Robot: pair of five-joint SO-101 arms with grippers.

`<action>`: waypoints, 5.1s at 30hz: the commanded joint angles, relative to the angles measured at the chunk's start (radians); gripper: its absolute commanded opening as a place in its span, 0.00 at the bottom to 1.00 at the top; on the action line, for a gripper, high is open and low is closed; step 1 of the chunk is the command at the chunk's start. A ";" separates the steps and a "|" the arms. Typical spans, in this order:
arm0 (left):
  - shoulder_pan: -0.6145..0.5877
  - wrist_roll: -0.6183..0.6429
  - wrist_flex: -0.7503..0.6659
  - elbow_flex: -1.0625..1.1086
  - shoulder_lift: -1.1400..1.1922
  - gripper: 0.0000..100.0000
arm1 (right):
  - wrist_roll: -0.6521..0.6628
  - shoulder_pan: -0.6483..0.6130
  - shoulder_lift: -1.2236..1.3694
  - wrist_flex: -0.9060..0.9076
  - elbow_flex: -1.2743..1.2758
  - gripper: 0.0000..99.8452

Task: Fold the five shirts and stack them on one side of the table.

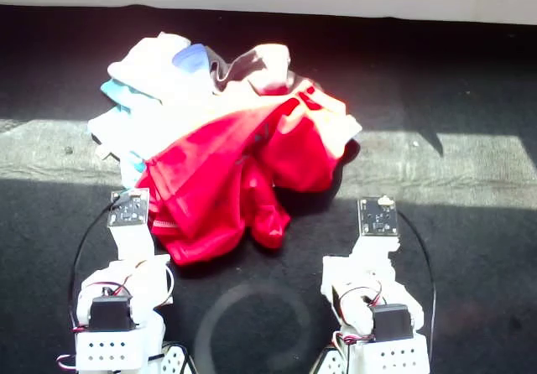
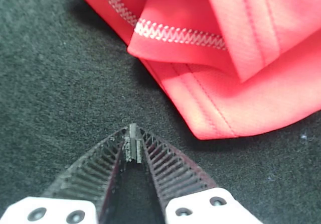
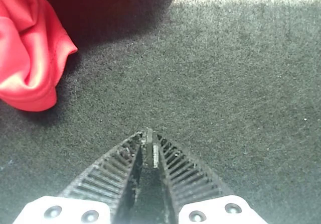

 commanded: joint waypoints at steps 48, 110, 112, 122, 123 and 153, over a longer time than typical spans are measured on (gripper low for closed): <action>0.012 0.002 -0.005 0.013 -0.005 0.01 | -0.006 -0.005 -0.002 -0.012 0.134 0.01; -0.154 -0.089 0.014 -2.031 2.454 0.01 | -0.006 -0.005 -0.002 -0.012 0.134 0.01; -0.278 -0.146 0.058 -2.080 2.454 0.01 | -0.006 -0.005 -0.002 -0.012 0.134 0.01; -0.888 -0.385 0.098 -2.608 2.413 0.01 | -0.006 -0.005 -0.002 -0.012 0.134 0.01; -0.935 -0.387 0.106 -2.644 2.413 0.01 | -0.006 -0.005 -0.002 -0.012 0.134 0.01; -0.854 -0.382 0.176 -2.735 2.387 0.28 | -0.006 -0.005 -0.002 -0.012 0.134 0.01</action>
